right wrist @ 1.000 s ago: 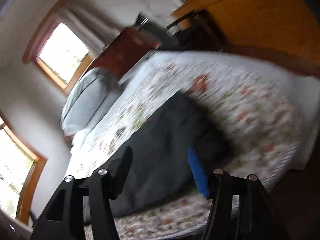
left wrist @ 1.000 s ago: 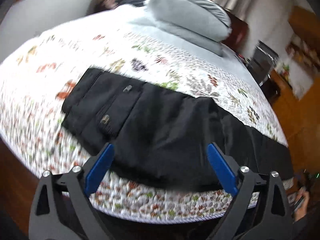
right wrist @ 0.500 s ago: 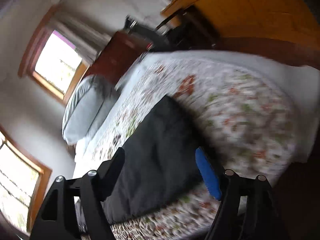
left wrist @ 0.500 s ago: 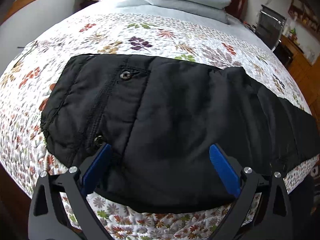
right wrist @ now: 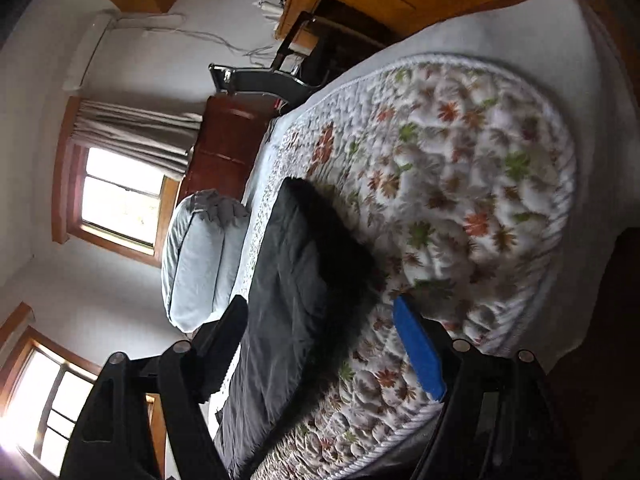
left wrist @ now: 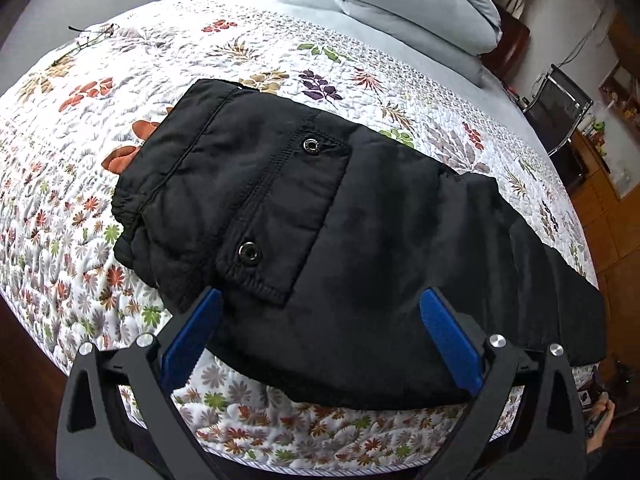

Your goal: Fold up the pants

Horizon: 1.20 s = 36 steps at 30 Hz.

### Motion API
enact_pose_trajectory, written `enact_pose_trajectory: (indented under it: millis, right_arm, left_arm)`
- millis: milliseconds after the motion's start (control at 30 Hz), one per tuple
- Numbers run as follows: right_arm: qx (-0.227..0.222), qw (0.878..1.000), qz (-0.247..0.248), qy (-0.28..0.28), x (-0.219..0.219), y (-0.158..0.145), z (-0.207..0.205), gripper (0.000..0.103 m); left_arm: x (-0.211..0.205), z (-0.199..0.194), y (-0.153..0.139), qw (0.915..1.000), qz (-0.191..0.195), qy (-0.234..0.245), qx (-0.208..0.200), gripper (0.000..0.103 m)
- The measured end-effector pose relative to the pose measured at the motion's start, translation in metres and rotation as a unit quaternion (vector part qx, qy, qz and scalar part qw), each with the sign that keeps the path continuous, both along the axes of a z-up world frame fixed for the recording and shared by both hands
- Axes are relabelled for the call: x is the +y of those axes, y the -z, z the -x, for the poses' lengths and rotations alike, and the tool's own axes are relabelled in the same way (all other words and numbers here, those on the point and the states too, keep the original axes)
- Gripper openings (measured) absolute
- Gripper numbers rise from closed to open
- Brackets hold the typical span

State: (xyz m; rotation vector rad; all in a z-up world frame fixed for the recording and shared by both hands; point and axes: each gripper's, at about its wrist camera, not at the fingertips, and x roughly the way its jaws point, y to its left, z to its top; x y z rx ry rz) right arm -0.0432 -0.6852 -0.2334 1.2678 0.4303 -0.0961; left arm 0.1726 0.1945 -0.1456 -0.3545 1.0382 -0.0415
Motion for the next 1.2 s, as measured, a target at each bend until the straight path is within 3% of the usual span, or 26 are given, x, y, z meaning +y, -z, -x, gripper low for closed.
enact_pose_trajectory:
  millis: [167, 300, 500, 633, 700, 800, 867, 933, 1200]
  right_arm:
    - [0.002, 1.000, -0.004, -0.001, 0.001, 0.001, -0.013, 0.085]
    - [-0.030, 0.999, -0.001, -0.015, 0.003, -0.009, -0.017, 0.081]
    - [-0.024, 1.000, -0.011, -0.017, 0.003, 0.003, -0.018, 0.082]
    - [-0.049, 0.998, 0.006, -0.033, 0.011, -0.006, -0.024, 0.082]
    - [-0.035, 0.999, 0.008, -0.038, 0.011, -0.001, -0.030, 0.081]
    - [-0.025, 0.999, 0.021, -0.042, 0.013, -0.001, -0.039, 0.066]
    - [-0.028, 0.999, 0.017, -0.043, 0.013, -0.003, -0.043, 0.040]
    - [-0.022, 0.999, 0.023, -0.043, 0.011, -0.006, -0.043, 0.029]
    - [-0.012, 0.997, 0.053, -0.048, 0.016, -0.030, -0.049, 0.020]
  left_arm:
    - [0.002, -0.003, 0.003, 0.9999, 0.010, -0.009, 0.006, 0.099]
    - [0.002, -0.003, 0.002, 0.9999, 0.007, -0.011, 0.008, 0.099]
    - [0.002, -0.003, 0.003, 0.9999, 0.007, -0.014, 0.008, 0.100]
    - [0.002, -0.004, 0.003, 0.9999, 0.006, -0.013, 0.007, 0.100]
    - [0.003, -0.003, 0.003, 0.9999, 0.009, -0.013, 0.006, 0.100]
    - [0.004, -0.004, 0.003, 0.9998, 0.012, -0.017, 0.005, 0.100]
    - [0.004, -0.003, 0.002, 0.9997, 0.013, -0.018, 0.004, 0.100]
    - [0.005, -0.003, 0.002, 0.9997, 0.013, -0.018, 0.003, 0.100]
    - [0.009, -0.002, 0.002, 0.9994, 0.029, -0.020, 0.000, 0.100]
